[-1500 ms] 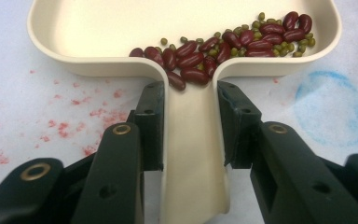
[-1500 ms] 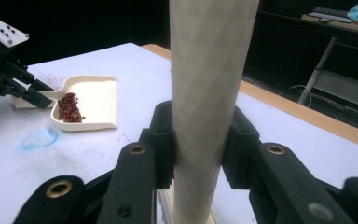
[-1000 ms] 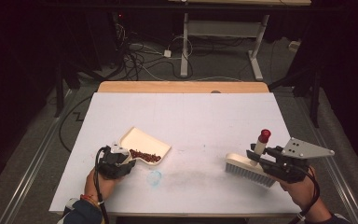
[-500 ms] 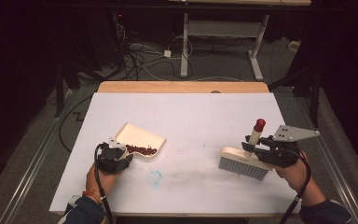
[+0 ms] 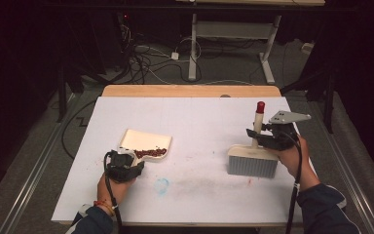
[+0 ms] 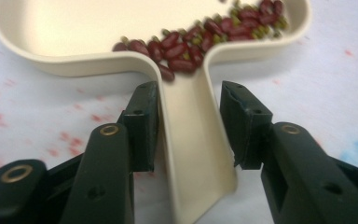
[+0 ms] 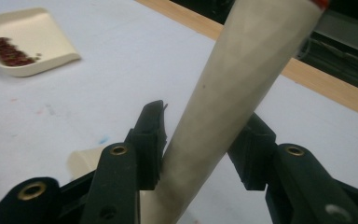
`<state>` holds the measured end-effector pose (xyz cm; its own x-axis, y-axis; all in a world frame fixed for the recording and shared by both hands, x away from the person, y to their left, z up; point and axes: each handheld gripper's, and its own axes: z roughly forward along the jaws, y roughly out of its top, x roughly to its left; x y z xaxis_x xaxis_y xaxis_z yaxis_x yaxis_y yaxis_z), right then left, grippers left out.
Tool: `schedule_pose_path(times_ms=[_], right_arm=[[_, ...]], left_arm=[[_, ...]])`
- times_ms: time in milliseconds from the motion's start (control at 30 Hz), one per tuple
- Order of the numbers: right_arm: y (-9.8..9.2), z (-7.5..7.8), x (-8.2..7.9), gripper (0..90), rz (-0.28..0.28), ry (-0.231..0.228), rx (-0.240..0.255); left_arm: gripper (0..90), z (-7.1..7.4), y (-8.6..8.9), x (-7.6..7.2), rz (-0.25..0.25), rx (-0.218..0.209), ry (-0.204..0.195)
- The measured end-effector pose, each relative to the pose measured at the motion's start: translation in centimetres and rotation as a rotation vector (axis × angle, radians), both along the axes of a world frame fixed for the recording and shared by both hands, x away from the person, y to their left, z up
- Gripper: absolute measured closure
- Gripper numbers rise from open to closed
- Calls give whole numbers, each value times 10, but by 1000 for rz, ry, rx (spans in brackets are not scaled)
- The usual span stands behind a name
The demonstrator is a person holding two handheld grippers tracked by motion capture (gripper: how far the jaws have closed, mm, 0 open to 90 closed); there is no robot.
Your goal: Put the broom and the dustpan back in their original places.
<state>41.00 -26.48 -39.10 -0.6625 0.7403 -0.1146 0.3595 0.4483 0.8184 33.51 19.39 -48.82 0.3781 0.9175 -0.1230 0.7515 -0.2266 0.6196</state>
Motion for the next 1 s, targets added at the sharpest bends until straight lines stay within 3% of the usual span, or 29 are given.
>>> schedule_pose_path(times_ms=[233, 267, 400, 467, 533, 600, 633, 800, 867, 1000], right_arm=[[11, -15, 22, 572, -73, 14, -44], [11, -17, 24, 573, -78, 19, -32], [13, -23, 32, 568, -114, 38, -39], [16, -25, 36, 563, -148, 42, -60], [21, -28, 40, 557, -190, 44, -89], [23, -32, 44, 546, -216, 52, -85], [24, -34, 45, 519, -238, 43, -97], [23, -36, 44, 491, -270, 21, -102], [25, -39, 43, 477, -246, 5, -107], [26, -38, 41, 427, -221, -12, -67]], left_arm=[[531, 0, 9, -14, -46, -18, -56], [489, 0, 11, -16, -52, -14, -71], [431, 4, 21, -26, -113, -21, -171], [373, 7, 27, -32, -127, 2, -236], [351, 11, 30, -37, -175, 26, -289], [328, 15, 30, -41, -197, 42, -314], [223, 15, 30, -43, -188, 67, -333], [189, 10, 30, -52, -241, 79, -331], [189, 8, 31, -55, -265, 90, -338], [189, 8, 32, -55, -262, 86, -352]])
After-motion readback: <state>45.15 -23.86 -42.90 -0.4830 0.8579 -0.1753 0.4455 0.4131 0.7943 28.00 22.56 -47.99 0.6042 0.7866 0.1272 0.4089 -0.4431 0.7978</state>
